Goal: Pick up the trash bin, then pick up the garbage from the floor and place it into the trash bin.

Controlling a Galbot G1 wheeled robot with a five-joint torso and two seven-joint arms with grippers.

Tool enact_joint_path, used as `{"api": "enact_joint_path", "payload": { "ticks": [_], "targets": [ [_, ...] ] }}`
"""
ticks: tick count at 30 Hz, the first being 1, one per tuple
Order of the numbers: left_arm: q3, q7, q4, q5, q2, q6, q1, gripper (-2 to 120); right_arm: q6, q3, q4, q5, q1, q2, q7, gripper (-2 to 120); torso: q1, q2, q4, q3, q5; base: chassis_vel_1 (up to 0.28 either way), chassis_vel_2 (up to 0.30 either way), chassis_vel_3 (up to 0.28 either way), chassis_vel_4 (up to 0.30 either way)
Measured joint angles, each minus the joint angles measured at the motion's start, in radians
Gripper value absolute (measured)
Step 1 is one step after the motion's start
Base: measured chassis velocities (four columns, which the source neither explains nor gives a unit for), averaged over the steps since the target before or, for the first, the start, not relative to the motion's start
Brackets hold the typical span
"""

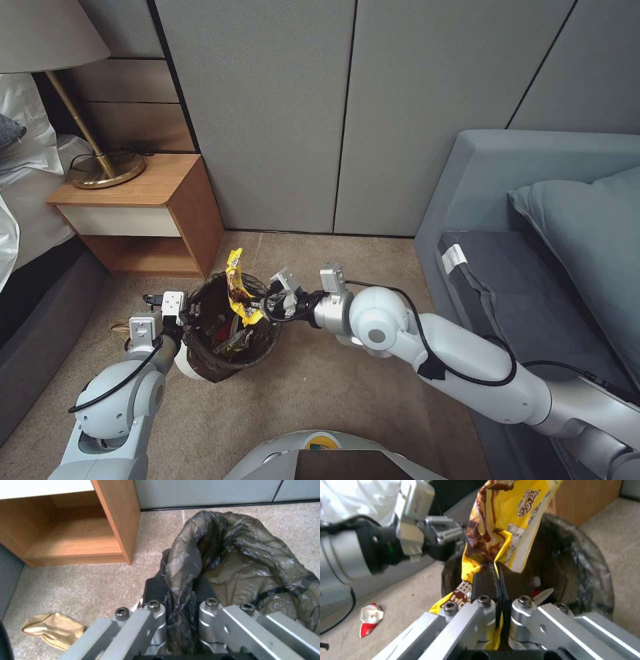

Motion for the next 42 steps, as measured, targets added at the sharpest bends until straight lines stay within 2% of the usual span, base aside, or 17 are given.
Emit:
{"api": "enact_joint_path", "payload": {
  "ticks": [10,21,33,35,36,39,40,42],
  "targets": [
    [-0.004,0.001,0.008,-0.002,-0.004,0.0,-0.003,7,0.022,-0.06,-0.12,-0.061,-0.017,0.055,-0.003,0,0.0,0.0,0.0,0.0,0.0001,0.0,0.0,0.0,0.0],
    [-0.008,0.003,0.015,-0.003,-0.008,0.0,0.001,7,0.034,-0.112,-0.242,-0.095,-0.013,0.195,-0.01,0,0.0,0.0,0.0002,0.0,-0.0001,0.0,0.0,0.0,0.0],
    [-0.003,0.004,0.023,-0.001,-0.013,0.0,0.003,7,0.036,-0.156,-0.326,-0.1,0.022,0.276,-0.01,-1,0.0,0.0,0.0002,0.0,0.0,0.0,0.0,0.0,0.0],
    [-0.004,0.004,0.023,-0.002,-0.011,0.0,0.003,7,0.036,-0.158,-0.343,-0.107,0.023,0.283,-0.007,8,0.0,0.0,0.0001,0.0,0.0,0.0,0.0,0.0,0.0],
    [-0.004,0.004,0.023,-0.002,-0.011,0.0,0.003,7,0.036,-0.158,-0.343,-0.107,0.023,0.283,-0.007,8,0.0,0.0,0.0001,0.0,0.0,0.0,0.0,0.0,0.0],
    [-0.007,0.005,0.023,-0.004,-0.007,0.0,0.003,7,0.035,-0.16,-0.371,-0.122,0.023,0.293,-0.002,22,0.0,0.0,0.0001,0.0,0.0001,0.0,0.0,0.0,0.0],
    [-0.007,0.005,0.023,-0.004,-0.007,0.0,0.003,7,0.035,-0.16,-0.371,-0.122,0.023,0.293,-0.002,22,0.0,0.0,0.0001,0.0,0.0001,0.0,0.0,0.0,0.0],
    [-0.006,0.005,0.023,-0.004,-0.008,0.0,0.004,7,0.035,-0.159,-0.376,-0.124,0.024,0.295,0.002,34,0.0,0.0,0.0001,0.0,0.0,0.0,0.0,0.0,0.0]
  ]
}}
